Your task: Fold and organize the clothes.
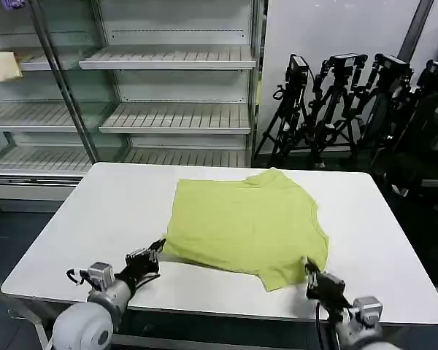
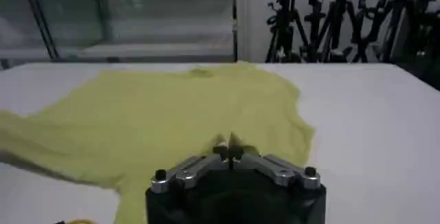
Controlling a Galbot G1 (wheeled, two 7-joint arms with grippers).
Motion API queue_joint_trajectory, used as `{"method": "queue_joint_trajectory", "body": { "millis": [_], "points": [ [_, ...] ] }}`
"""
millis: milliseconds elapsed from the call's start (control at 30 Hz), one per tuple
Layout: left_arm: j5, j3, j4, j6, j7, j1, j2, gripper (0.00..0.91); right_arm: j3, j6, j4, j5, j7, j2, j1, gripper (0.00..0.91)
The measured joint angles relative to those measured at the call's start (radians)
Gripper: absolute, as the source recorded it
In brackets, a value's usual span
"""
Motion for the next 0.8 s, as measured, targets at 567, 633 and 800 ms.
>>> {"method": "queue_joint_trajectory", "body": {
  "millis": [567,633,800],
  "points": [
    [-0.048,0.077,0.189,0.006,-0.017,-0.206,-0.016,0.907,-0.1,-0.001,-0.271,-0.009,-0.026,-0.008,0.31,0.907],
    [-0.046,0.085,0.21,0.006,-0.02,-0.224,-0.018,0.907,-0.106,-0.001,-0.292,-0.013,-0.028,-0.005,0.324,0.907],
    [-0.032,0.093,0.248,-0.01,-0.017,-0.25,-0.02,0.907,-0.105,-0.003,-0.316,-0.015,-0.024,-0.002,0.337,0.907]
  ]
}}
